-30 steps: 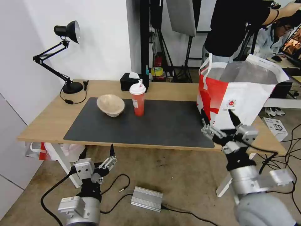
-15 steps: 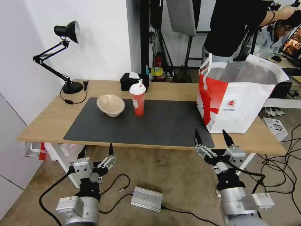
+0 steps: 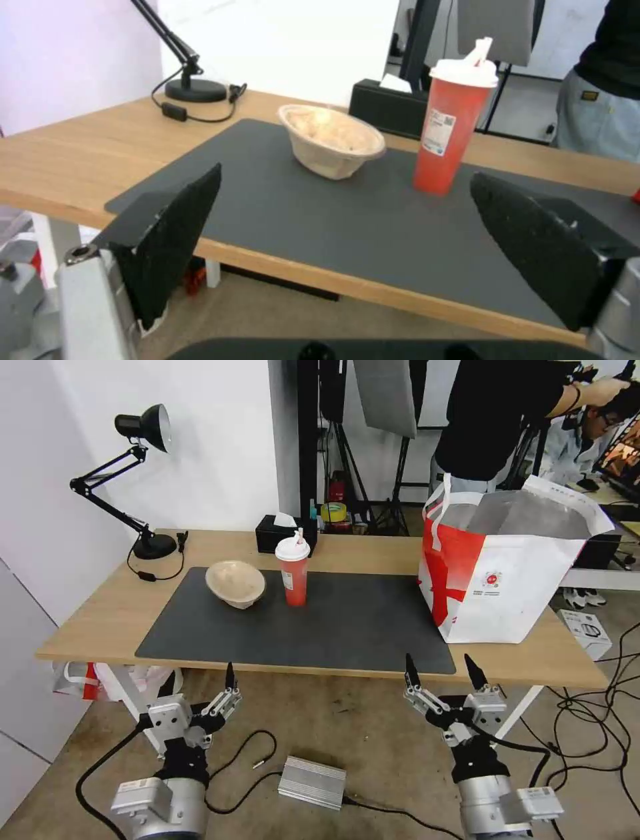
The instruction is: Pick up the trash from the table and place it into the takeout bag.
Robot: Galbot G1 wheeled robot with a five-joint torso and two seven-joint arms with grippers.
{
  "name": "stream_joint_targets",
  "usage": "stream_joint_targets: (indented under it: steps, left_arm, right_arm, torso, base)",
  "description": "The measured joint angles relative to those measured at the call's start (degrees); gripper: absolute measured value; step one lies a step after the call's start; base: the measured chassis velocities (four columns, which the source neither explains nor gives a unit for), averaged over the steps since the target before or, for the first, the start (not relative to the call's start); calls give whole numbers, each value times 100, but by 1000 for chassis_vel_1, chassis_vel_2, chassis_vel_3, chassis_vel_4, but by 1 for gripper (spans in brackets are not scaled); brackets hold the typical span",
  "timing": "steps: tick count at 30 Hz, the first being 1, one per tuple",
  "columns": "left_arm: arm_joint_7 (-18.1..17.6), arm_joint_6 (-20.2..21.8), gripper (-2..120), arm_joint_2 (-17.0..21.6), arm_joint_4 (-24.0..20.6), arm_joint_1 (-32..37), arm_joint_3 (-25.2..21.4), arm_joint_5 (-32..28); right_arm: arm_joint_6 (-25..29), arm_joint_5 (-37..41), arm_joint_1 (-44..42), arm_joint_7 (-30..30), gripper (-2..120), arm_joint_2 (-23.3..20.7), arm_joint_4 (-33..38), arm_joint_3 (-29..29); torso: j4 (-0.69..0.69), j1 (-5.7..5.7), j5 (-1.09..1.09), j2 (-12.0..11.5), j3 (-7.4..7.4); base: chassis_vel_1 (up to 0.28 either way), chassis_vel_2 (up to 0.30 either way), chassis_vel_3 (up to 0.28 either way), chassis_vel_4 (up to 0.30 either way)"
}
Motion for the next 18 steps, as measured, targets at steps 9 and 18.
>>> stream_joint_targets:
  steps: [9,18]
  left_arm:
    - [-4,-7,100,13,-31,31,-42,2]
    - [-7,-33,100,2,-36,50,-20,3]
  right_arm:
    - [-24,-105,-176,-1,100,3,-22,-12]
    - [-126,-285,-325,115,100,124,-53,-47]
  torso:
    - [0,0,0,0,0]
    - [0,0,0,0,0]
  base:
    - [0,0,0,0]
    - [0,0,0,0]
